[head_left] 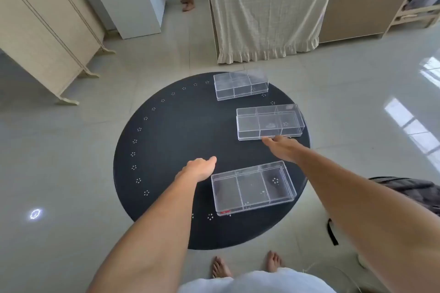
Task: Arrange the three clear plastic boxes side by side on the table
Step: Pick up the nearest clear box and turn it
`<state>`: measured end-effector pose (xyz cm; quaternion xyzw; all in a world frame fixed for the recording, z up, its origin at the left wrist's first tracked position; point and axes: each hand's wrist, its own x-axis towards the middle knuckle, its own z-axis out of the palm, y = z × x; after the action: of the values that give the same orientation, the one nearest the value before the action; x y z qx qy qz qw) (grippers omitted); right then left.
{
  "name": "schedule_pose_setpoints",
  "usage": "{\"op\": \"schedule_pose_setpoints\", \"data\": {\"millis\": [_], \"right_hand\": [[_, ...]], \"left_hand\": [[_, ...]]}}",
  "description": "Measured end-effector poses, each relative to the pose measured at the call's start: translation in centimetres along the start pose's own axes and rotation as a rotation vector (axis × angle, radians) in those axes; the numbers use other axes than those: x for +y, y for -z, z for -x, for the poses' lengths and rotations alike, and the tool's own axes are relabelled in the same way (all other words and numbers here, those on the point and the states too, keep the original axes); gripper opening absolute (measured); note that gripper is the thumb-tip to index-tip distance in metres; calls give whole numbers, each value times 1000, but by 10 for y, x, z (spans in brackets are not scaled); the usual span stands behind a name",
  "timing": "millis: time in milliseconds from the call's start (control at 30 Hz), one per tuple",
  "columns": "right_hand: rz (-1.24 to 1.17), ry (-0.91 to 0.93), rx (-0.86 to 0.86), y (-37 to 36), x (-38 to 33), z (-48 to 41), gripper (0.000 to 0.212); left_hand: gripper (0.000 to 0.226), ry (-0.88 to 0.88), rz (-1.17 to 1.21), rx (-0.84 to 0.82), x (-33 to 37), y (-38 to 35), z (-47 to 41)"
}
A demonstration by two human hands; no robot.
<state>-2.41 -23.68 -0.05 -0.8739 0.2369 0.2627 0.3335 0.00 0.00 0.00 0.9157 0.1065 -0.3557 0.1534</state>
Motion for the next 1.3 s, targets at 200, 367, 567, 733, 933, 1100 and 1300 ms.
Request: {"op": "schedule_pose_setpoints", "data": {"millis": [200, 367, 567, 733, 933, 1100, 1300], "right_hand": [[4, -172, -29, -21, 22, 6, 71], [-30, -225, 12, -35, 28, 4, 72], [-57, -226, 34, -34, 22, 5, 62], [-131, -206, 65, -33, 18, 7, 55], [-297, -192, 167, -37, 23, 14, 61], [-424, -46, 285, -43, 32, 27, 49], [-498, 34, 332, -55, 44, 42, 54]], "left_hand": [[61, 82, 107, -46, -6, -20, 0], [51, 109, 256, -94, -1, -26, 0], [51, 106, 290, -102, 8, -26, -2], [56, 99, 345, -41, 11, -24, -5], [51, 41, 442, 84, 6, -30, -2], [53, -24, 561, 218, -3, -39, 12], [22, -114, 690, 285, -13, -45, 30]]}}
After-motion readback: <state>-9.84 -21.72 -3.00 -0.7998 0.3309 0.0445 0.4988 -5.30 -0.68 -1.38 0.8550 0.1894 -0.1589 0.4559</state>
